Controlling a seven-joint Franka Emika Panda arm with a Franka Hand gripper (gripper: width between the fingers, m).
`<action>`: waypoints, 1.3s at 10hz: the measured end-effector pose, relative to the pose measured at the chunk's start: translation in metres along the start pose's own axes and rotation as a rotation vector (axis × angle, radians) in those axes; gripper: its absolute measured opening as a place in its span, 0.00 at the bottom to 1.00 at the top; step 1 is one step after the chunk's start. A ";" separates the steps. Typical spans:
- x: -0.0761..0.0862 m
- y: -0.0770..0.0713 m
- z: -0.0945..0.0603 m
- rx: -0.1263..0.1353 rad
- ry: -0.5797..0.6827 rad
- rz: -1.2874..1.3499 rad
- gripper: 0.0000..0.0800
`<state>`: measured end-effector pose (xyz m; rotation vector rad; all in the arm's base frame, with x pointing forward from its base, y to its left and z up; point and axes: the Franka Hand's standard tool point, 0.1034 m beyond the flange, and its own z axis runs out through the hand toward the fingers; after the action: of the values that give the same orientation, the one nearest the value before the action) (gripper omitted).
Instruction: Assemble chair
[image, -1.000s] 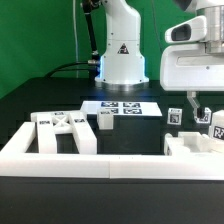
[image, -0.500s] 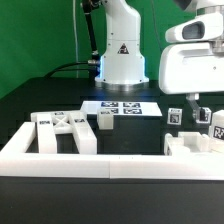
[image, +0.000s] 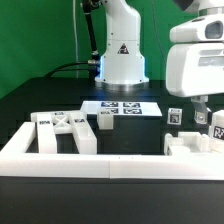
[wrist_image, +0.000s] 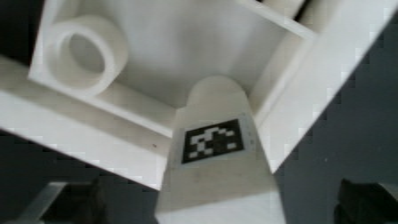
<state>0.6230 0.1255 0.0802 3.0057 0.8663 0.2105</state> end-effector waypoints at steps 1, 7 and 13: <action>0.000 0.000 0.000 0.000 0.000 0.022 0.81; -0.001 0.001 0.000 0.008 0.003 0.315 0.36; 0.000 0.001 0.001 0.028 0.017 1.019 0.36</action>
Offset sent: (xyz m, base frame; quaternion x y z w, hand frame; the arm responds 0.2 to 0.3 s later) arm 0.0000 0.0000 0.0000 0.0000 0.0000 0.0000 1.0000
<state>0.6238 0.1242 0.0796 3.1419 -0.7288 0.2080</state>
